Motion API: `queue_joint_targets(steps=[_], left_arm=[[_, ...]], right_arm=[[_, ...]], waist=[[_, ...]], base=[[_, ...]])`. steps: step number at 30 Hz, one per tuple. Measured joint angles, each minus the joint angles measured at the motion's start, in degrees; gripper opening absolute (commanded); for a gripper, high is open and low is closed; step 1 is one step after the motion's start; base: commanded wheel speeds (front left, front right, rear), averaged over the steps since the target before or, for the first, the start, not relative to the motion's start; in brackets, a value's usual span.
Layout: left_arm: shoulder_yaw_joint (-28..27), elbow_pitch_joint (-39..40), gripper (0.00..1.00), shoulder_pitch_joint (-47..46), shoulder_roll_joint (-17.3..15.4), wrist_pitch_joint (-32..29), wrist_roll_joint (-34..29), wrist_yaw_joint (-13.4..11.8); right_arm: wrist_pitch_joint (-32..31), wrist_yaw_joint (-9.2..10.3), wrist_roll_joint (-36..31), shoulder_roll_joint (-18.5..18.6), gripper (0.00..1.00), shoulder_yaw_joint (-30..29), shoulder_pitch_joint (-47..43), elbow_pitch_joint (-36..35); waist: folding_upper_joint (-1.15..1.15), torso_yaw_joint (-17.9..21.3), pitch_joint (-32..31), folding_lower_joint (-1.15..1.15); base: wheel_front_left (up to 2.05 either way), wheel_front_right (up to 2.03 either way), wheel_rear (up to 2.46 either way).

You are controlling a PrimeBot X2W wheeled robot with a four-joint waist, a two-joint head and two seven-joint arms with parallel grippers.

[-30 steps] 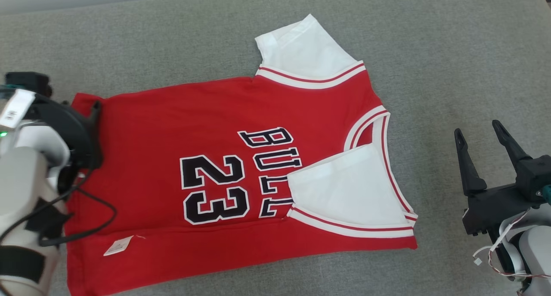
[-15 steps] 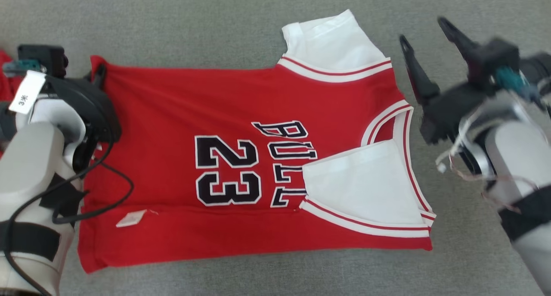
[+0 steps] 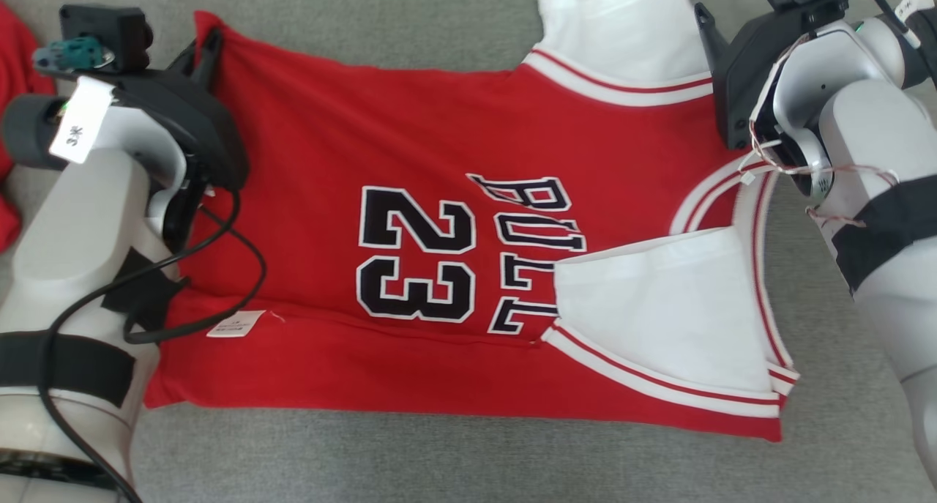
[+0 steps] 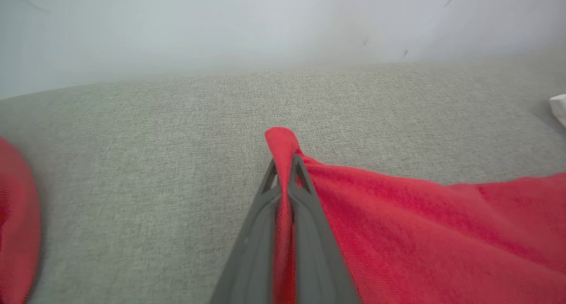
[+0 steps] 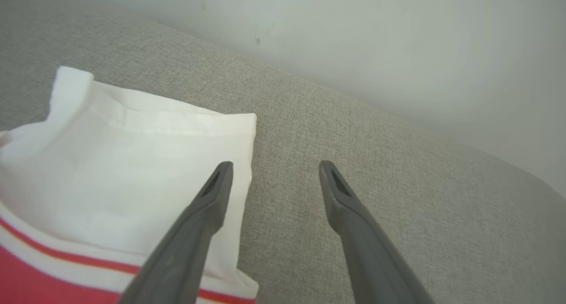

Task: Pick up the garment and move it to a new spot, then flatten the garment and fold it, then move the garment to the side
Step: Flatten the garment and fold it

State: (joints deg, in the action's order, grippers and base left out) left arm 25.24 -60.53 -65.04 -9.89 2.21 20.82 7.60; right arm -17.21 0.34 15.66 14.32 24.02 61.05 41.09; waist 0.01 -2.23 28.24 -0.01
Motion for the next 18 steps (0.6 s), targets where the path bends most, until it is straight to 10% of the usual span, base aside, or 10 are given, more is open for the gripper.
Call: queue_joint_targets(steps=[18], left_arm=[[4.85, -0.9, 0.0, -1.37, 1.93, 3.39, 3.35, 0.0]], right_arm=[[0.62, 0.25, -4.24, -1.4, 1.0, 3.09, 9.23, 13.61]], waist=[[0.0, -4.24, 3.15, 0.01]], base=[[0.0, 0.0, 0.0]])
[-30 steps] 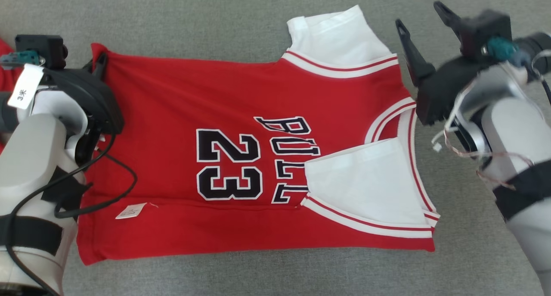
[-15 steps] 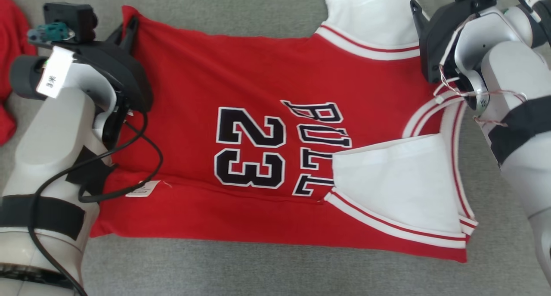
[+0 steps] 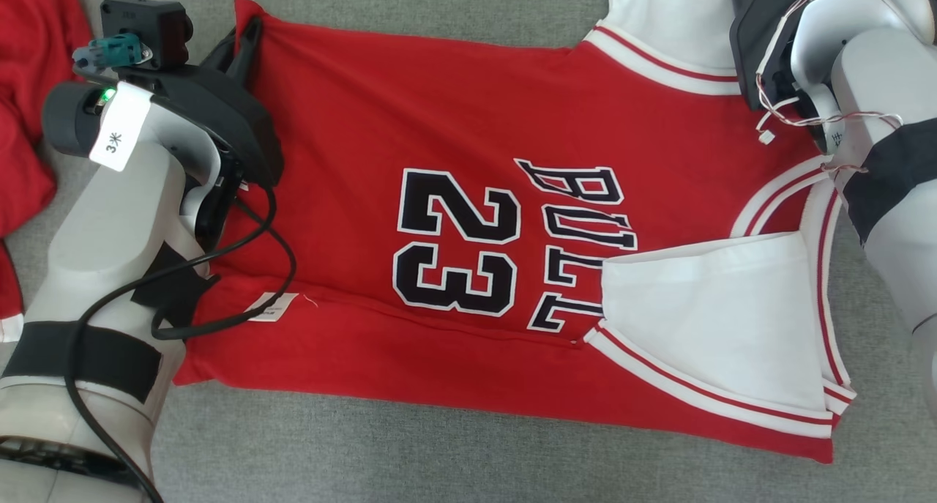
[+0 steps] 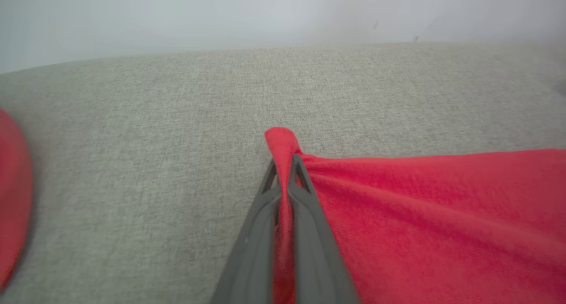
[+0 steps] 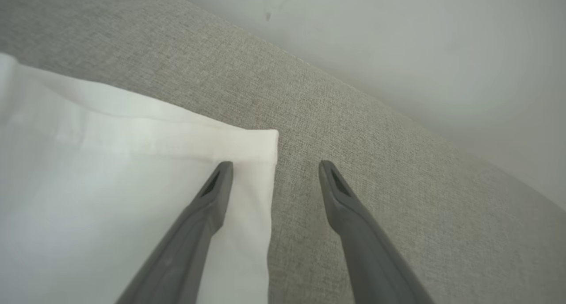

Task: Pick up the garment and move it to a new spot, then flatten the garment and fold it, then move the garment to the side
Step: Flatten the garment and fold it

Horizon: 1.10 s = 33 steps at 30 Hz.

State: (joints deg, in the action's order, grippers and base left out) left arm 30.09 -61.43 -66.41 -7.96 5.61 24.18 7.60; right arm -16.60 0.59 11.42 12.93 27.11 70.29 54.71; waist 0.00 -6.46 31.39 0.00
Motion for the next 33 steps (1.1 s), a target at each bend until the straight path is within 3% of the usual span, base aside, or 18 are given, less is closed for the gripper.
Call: queue_joint_targets(steps=[2, 6, 7, 8, 9, 17, 29, 33], left_arm=[[0.42, -0.03, 0.0, 0.0, 0.02, 0.09, 0.69, 0.0], [1.34, -0.07, 0.0, -0.23, 0.22, 0.57, 1.78, 0.0], [1.66, -0.08, 0.0, -0.45, 0.23, 0.73, 1.91, 0.0], [1.91, -0.09, 0.0, -0.85, 0.25, 0.96, 2.11, 0.0], [2.08, -0.05, 0.0, -1.21, 0.31, 1.07, 2.31, 0.0], [3.43, -0.81, 0.0, -1.98, 0.34, 2.08, 3.81, 0.0], [3.93, -2.7, 0.0, -1.22, -1.89, 3.82, 7.35, 0.0], [4.25, -2.96, 0.0, -0.09, -2.78, 4.02, 8.94, 0.0]], right_arm=[[0.45, 0.01, -0.12, -0.13, 1.0, 0.18, 0.71, 1.07], [1.19, 0.26, -0.89, -0.32, 0.79, 0.47, 1.9, 2.86], [1.34, 0.27, -0.96, -0.37, 0.47, 0.47, 2.1, 3.14], [1.57, 0.43, -0.96, -0.45, 0.41, 0.47, 2.15, 3.54], [1.76, 0.42, -0.96, -0.53, 0.0, 0.51, 2.16, 4.12], [4.27, 0.12, -1.05, -0.86, 0.0, 0.94, 3.61, 6.81], [14.57, -3.61, -0.93, 2.05, 0.0, 0.16, 4.25, 8.42], [17.08, -4.68, -0.75, 1.07, 0.0, 0.24, 4.23, 9.1]], waist=[[0.0, -0.27, 0.34, 0.0], [0.0, -0.74, 1.06, 0.0], [0.0, -0.84, 1.26, 0.0], [-0.01, -0.94, 1.46, 0.0], [-0.01, -1.04, 1.67, 0.0], [-0.01, -1.54, 2.35, 0.0], [0.0, -0.95, -0.9, 0.0], [-0.01, -0.38, -2.33, 0.0]], base=[[0.0, 0.0, 0.0], [0.0, 0.0, 0.0], [0.0, 0.0, 0.0], [0.0, 0.0, 0.0], [0.0, 0.0, 0.0], [0.0, 0.0, 0.0], [0.0, 0.0, 0.0], [0.0, 0.0, 0.0]])
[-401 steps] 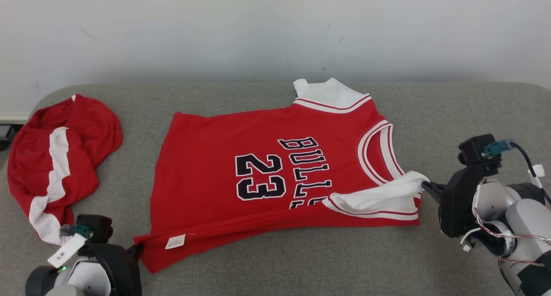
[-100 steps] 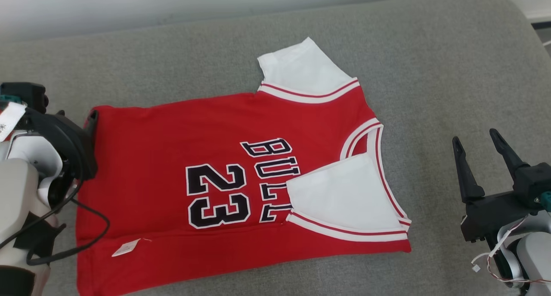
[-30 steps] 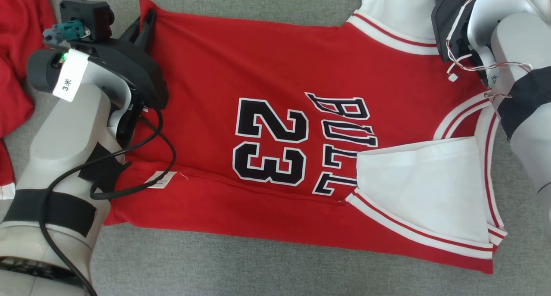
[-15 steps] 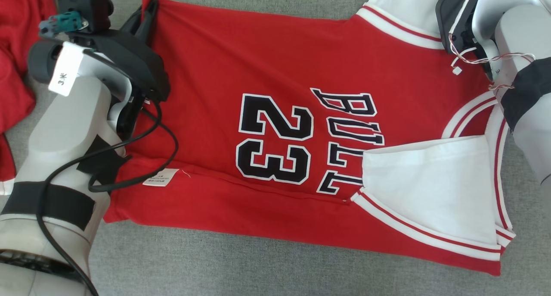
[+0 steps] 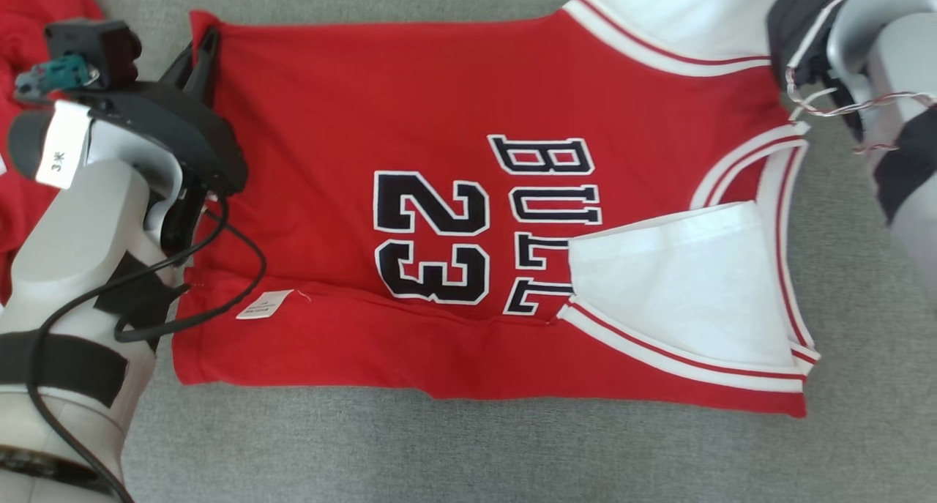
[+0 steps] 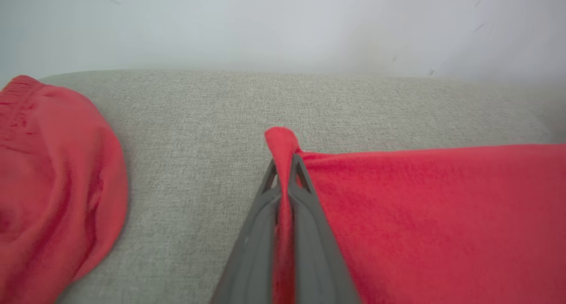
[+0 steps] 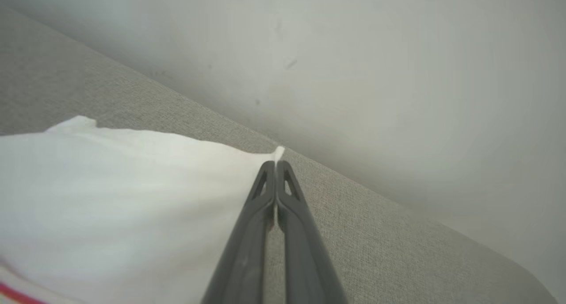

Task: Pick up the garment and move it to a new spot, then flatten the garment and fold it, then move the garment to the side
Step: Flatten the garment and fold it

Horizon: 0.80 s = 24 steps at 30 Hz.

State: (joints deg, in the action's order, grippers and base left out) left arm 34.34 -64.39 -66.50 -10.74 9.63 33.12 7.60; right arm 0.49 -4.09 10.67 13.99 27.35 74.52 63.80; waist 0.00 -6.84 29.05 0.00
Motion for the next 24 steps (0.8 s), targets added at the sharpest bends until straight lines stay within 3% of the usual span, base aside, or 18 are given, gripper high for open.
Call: queue_joint_targets(steps=[15, 24], left_arm=[[2.97, 1.23, 0.0, 1.26, -2.15, 1.13, 1.71, 0.0], [5.75, 2.45, 0.0, 4.13, -3.01, 1.79, 1.88, 0.0]], right_arm=[[11.07, -2.48, 3.45, -2.88, 0.0, -0.42, -3.65, -0.1], [13.19, -2.99, 6.12, -3.26, 0.0, -0.24, -8.61, -1.92]], waist=[[0.0, 1.77, -2.42, 0.0], [0.0, 2.27, -4.84, 0.0]], base=[[0.0, 0.0, 0.0], [0.0, 0.0, 0.0]])
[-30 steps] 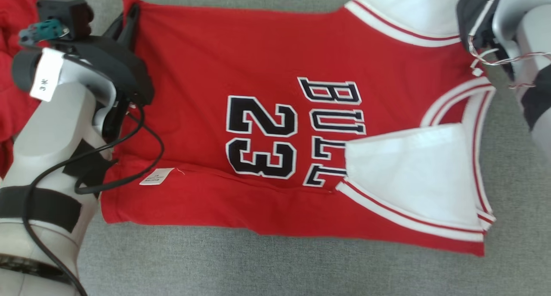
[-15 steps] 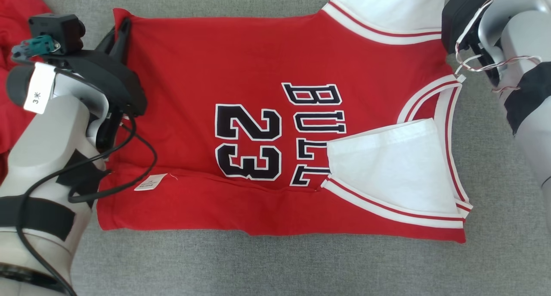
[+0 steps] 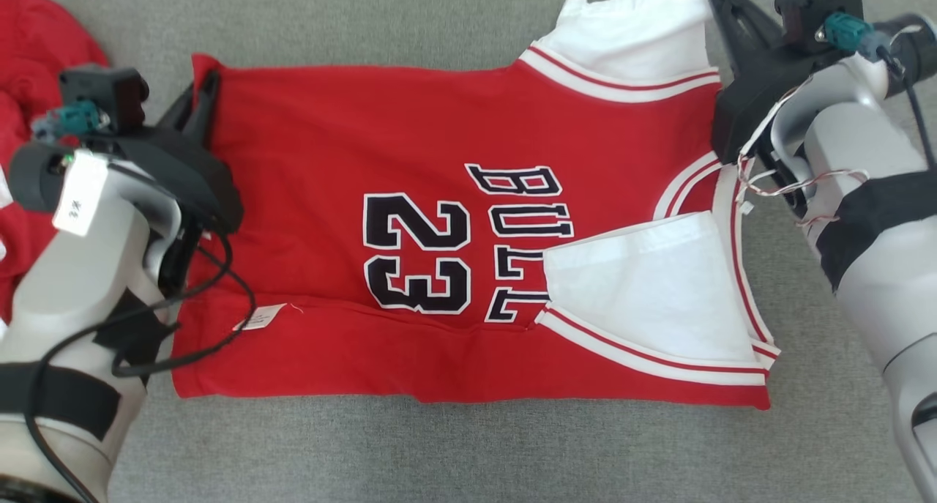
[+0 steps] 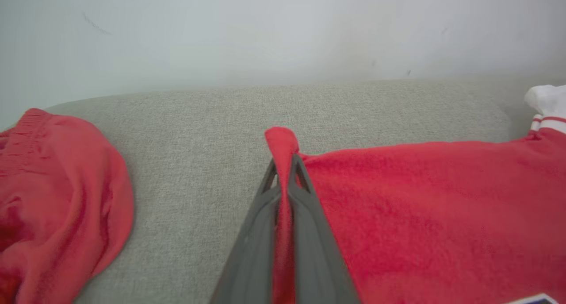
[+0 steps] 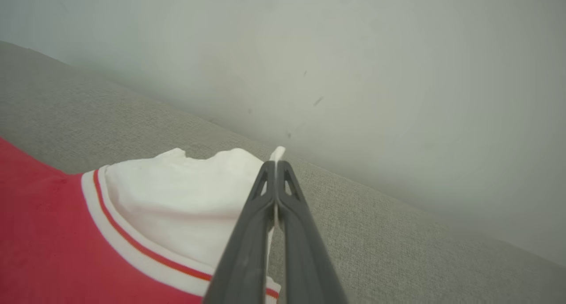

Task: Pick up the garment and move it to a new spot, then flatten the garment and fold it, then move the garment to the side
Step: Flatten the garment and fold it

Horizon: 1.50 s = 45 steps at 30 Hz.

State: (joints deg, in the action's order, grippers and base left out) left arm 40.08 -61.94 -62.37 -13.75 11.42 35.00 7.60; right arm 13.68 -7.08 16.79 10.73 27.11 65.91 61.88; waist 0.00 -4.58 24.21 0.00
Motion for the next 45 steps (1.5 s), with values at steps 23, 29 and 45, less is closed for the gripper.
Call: queue_joint_targets(steps=[23, 29, 45], left_arm=[[3.39, 1.69, 0.0, 7.29, -2.81, 0.55, 5.8, 0.0], [4.44, 2.82, 0.0, 9.11, -2.88, 0.73, 6.51, 0.0], [9.29, 5.05, 0.0, 15.46, -3.1, 1.57, 6.49, 0.0]], right_arm=[[0.94, -0.07, 13.26, 6.78, 0.0, 4.59, -16.77, -16.47], [0.94, -0.07, 16.41, 8.51, 0.0, 5.9, -19.95, -20.89], [0.94, -0.07, 23.93, 13.04, 0.0, 8.6, -28.25, -27.2]], waist=[[0.0, 1.82, -6.88, 0.0], [0.0, 1.97, -7.93, 0.01], [0.0, 1.52, -11.12, 0.0]], base=[[0.0, 0.0, 0.0], [0.0, 0.0, 0.0], [0.0, 0.0, 0.0]])
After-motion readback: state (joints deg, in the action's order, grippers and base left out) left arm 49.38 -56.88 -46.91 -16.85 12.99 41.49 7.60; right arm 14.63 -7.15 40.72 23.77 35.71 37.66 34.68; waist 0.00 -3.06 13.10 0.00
